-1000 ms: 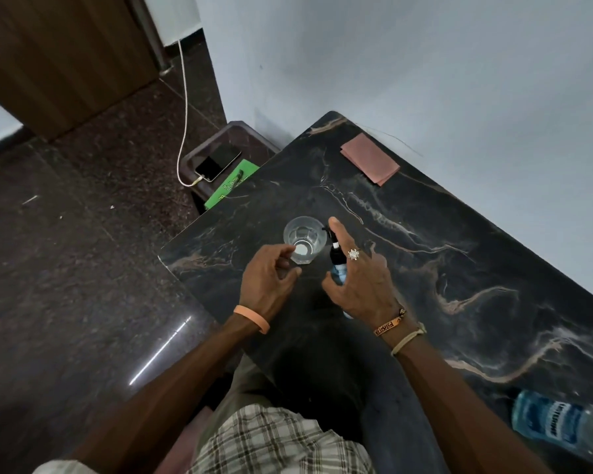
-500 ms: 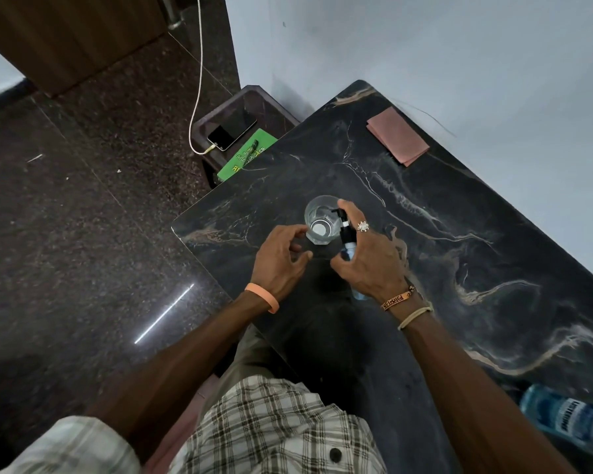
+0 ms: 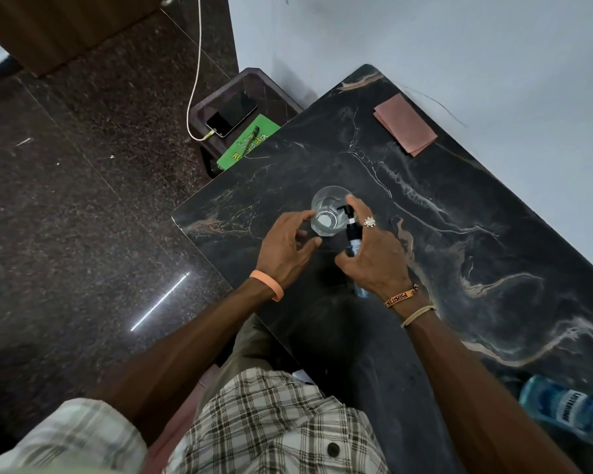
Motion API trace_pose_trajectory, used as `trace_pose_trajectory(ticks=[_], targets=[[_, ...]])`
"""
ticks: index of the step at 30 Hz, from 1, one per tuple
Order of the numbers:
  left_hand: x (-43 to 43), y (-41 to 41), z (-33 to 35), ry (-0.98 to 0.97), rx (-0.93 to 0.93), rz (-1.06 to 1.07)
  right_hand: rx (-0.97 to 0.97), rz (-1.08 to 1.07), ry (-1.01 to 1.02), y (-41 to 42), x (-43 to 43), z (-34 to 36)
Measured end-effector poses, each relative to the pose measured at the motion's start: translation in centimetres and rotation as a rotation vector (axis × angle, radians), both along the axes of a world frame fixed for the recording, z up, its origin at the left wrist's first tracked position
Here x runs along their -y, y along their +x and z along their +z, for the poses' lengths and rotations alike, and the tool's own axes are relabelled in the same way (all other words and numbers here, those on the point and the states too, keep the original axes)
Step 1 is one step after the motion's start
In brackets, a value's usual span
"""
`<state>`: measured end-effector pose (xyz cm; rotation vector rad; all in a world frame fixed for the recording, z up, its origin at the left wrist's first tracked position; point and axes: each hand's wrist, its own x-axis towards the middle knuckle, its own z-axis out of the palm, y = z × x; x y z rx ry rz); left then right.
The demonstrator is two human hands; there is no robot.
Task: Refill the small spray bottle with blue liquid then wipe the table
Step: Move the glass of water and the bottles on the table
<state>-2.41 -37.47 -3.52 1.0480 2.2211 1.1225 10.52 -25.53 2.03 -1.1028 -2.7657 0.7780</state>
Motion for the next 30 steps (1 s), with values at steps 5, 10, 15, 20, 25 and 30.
trace_pose_trajectory(ticks=[5,10,15,20,25,30], targets=[[-0.7,-0.3,-0.1,0.001,0.014,0.029,0.011,0.021,0.024,-0.2,0.0,-0.1],[-1.2,-0.6,-0.3,0.004,-0.002,0.048,0.031,0.011,0.032,-0.1,0.1,-0.3],[-1.4,-0.6,-0.1,0.017,0.023,0.075,0.006,-0.017,0.009,0.1,0.1,-0.3],[-1.4,-0.6,-0.1,0.027,0.053,0.099,-0.012,-0.033,0.043,0.1,0.0,0.0],[-1.3,-0.5,-0.1,0.026,0.072,0.097,0.110,-0.006,0.187,-0.2,0.0,0.2],[-1.2,-0.5,-0.1,0.005,0.066,0.090,0.063,-0.040,0.187,-0.1,0.1,0.1]])
